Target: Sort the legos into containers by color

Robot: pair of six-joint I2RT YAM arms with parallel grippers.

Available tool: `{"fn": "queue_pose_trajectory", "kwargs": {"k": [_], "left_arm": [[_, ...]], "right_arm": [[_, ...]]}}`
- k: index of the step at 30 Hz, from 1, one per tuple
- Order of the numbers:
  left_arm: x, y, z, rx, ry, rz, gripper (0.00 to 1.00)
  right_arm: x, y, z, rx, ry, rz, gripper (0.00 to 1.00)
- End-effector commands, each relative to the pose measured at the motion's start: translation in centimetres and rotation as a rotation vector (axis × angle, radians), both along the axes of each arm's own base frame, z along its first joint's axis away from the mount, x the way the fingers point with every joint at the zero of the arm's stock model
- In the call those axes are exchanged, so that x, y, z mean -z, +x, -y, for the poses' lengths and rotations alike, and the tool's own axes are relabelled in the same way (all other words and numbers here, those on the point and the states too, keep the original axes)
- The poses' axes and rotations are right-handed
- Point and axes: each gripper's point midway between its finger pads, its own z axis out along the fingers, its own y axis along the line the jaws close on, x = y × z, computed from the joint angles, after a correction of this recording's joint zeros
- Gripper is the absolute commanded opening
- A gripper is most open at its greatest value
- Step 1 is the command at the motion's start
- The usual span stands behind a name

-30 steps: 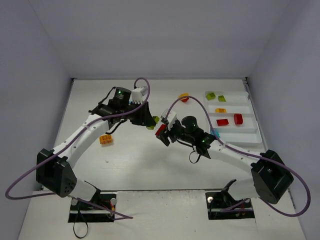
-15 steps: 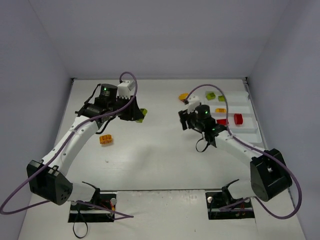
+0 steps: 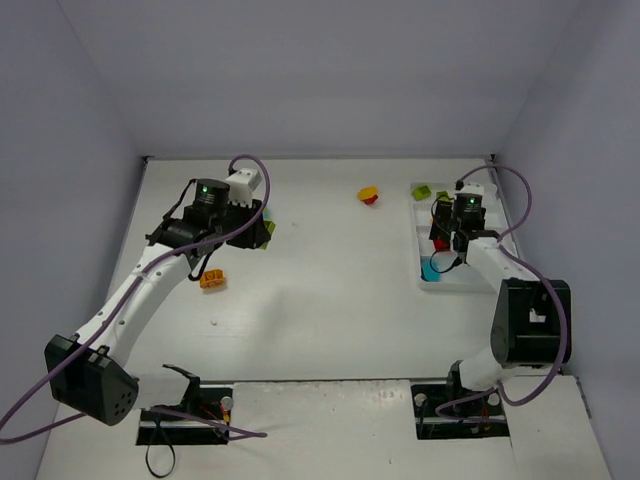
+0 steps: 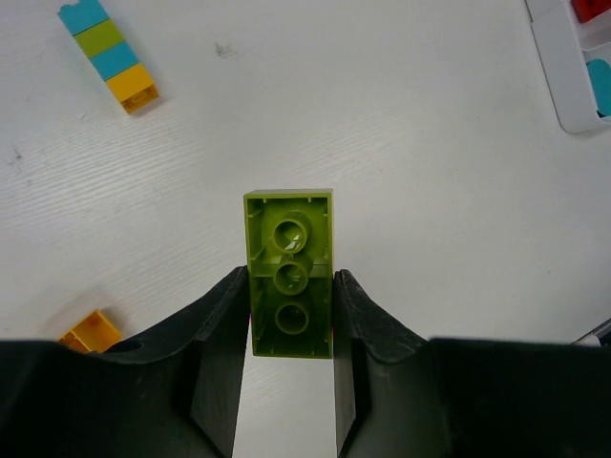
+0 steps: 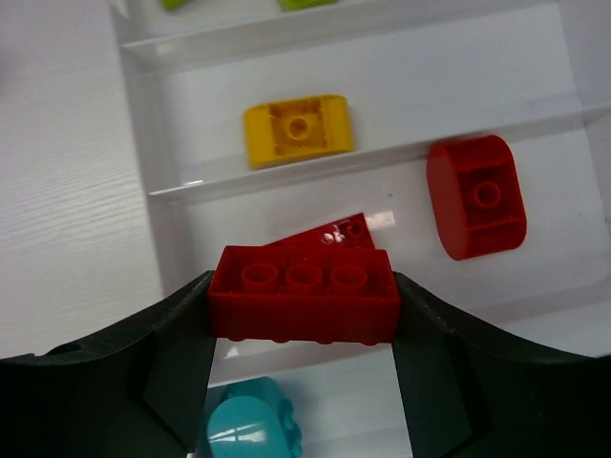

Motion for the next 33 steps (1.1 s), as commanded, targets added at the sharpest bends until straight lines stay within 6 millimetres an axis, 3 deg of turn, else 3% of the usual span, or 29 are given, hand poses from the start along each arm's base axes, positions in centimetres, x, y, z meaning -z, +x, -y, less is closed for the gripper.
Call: {"fn": "queue_pose_trajectory", "kwargs": {"k": [1, 5, 7, 8, 12, 17, 18, 20, 21, 25, 26, 28, 29, 33], "left_arm": [[-1.9, 0.8, -0.8, -0.024, 0.017, 0.097, 0.00], [-2.2, 0.7, -0.4, -0.004, -0.002, 0.103, 0.00], [-2.2, 0.7, -0.3, 0.003, -0.009, 0.105, 0.00], [-2.4, 0.6, -0.1, 0.012, -0.019, 0.112, 0.00], [-2.7, 0.5, 0.2, 0.032, -0.034, 0.130, 0.00], [-3.1, 0.2, 0.8, 0.068, -0.052, 0.167, 0.00], [-3.2, 0.2, 0.9, 0.078, -0.053, 0.175, 0.00], [-3.5, -0.2, 1.4, 0.115, -0.053, 0.214, 0.00], [-3.6, -0.3, 1.5, 0.136, -0.044, 0.240, 0.00], [-4.9, -1.3, 2.5, 0.218, -0.020, 0.377, 0.00], [-4.2, -1.9, 3.0, 0.250, -0.009, 0.391, 0.00], [-5.1, -2.4, 3.4, 0.298, 0.010, 0.485, 0.00], [-5.1, -2.9, 3.8, 0.324, 0.018, 0.507, 0.00], [-4.4, -3.8, 4.5, 0.400, 0.062, 0.568, 0.00]], "right_arm": [[-0.4, 1.0, 2.9, 0.116, 0.017, 0.009, 0.23], [0.7, 0.5, 4.5, 0.177, 0.027, -0.023, 0.34], [1.0, 0.5, 4.8, 0.183, 0.031, -0.030, 0.47], [1.1, 0.6, 4.8, 0.180, 0.032, -0.032, 0.60], [0.9, 1.0, 4.6, 0.169, 0.044, -0.031, 0.76], [-0.3, 0.8, 4.2, 0.162, 0.063, -0.010, 0.82], [-1.3, 0.8, 3.9, 0.154, 0.077, 0.014, 0.82], [-2.5, 1.0, 1.7, 0.072, 0.152, 0.046, 0.83], [-4.2, 0.9, 0.7, 0.038, 0.183, 0.090, 0.83], [-9.0, 0.4, -6.1, -0.187, 0.341, 0.184, 0.81], [-10.1, -0.2, -9.2, -0.286, 0.389, 0.192, 0.80], [-12.7, -1.2, -12.4, -0.377, 0.461, 0.230, 0.79], [-13.7, -2.2, -15.3, -0.475, 0.516, 0.231, 0.78], [-17.4, -5.4, -21.6, -0.671, 0.690, 0.261, 0.77]]}}
